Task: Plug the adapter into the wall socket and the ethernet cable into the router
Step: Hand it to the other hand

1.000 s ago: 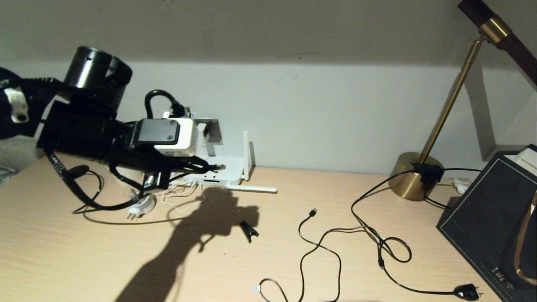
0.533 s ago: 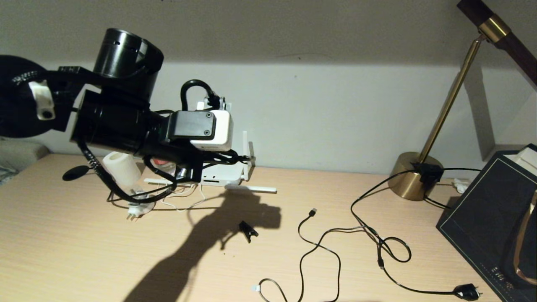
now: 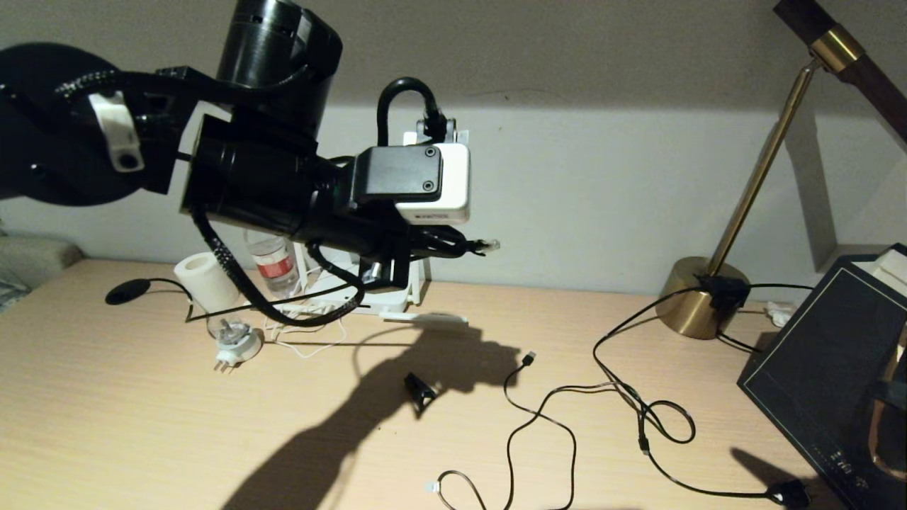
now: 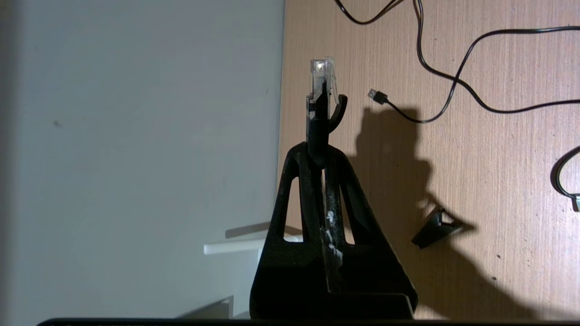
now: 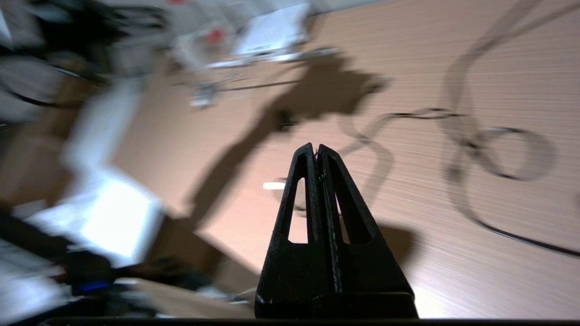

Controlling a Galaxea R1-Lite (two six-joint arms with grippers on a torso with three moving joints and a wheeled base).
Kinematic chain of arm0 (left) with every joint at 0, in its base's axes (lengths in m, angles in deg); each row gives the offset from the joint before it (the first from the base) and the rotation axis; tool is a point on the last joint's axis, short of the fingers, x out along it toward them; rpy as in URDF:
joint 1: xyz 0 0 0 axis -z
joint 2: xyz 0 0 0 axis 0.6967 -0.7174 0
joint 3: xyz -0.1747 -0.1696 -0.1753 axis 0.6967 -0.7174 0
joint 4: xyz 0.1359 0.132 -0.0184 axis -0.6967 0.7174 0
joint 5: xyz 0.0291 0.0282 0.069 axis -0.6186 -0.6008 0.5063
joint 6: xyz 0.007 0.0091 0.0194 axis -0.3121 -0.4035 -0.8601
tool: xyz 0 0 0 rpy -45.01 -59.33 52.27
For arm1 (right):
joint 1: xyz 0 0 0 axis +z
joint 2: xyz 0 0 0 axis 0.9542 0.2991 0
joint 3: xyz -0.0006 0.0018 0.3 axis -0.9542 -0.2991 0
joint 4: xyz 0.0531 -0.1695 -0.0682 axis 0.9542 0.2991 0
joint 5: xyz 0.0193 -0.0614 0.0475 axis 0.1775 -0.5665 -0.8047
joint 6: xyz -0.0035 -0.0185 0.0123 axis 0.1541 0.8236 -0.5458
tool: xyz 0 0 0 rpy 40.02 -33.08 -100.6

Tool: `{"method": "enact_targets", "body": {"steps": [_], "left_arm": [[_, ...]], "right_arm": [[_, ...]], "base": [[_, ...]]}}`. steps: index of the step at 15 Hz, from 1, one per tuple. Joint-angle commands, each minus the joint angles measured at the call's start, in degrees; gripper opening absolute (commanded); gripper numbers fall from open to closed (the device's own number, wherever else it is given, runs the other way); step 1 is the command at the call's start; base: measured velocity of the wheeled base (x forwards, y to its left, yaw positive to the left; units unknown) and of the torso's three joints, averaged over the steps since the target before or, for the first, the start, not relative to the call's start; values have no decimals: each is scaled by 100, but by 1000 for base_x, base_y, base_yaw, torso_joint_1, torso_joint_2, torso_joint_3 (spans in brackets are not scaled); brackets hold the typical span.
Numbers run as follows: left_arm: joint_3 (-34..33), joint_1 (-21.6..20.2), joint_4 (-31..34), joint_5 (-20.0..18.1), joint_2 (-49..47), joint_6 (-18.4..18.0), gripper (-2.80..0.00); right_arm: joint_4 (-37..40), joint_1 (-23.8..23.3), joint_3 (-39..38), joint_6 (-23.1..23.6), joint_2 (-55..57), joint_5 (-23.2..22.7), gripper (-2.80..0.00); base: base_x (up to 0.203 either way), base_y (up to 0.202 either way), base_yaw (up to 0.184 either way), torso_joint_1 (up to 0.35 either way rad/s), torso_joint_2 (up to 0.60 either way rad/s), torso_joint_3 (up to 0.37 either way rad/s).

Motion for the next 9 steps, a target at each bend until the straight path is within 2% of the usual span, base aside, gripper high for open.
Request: {"method": "enact_targets", "body": {"steps": [1,3,5,6,7,9], "left_arm": [[53,98,-79,-9,-96,-52,-280],[220,118,-87,-9,-197,-53,-280],[539,174,-81,-9,-351,-53,-280],[711,209,-63,-16,-456,-49,-280],[839,306,-35,-19,-535,-45,-280],[955,405,-10,1,-600,-44,-280]], "right_arm": [[-434,143,732,-521,1813,-753,-280],[-616,480,1461,-978,2461,-1010,-280],[-702,1026,1973,-1397,2879,-1082,-280],[-721,1161,2135,-1457,3049,-1076,-167],[-730,1221,2240,-1507,3152,-1080,0],[-746,1329,2348,-1549,3300,-1090,0]], "base": [[0,0,0,0,0,0],[0,0,0,0,0,0],[0,0,0,0,0,0],[0,0,0,0,0,0],[0,0,0,0,0,0],[0,0,0,0,0,0]]}}
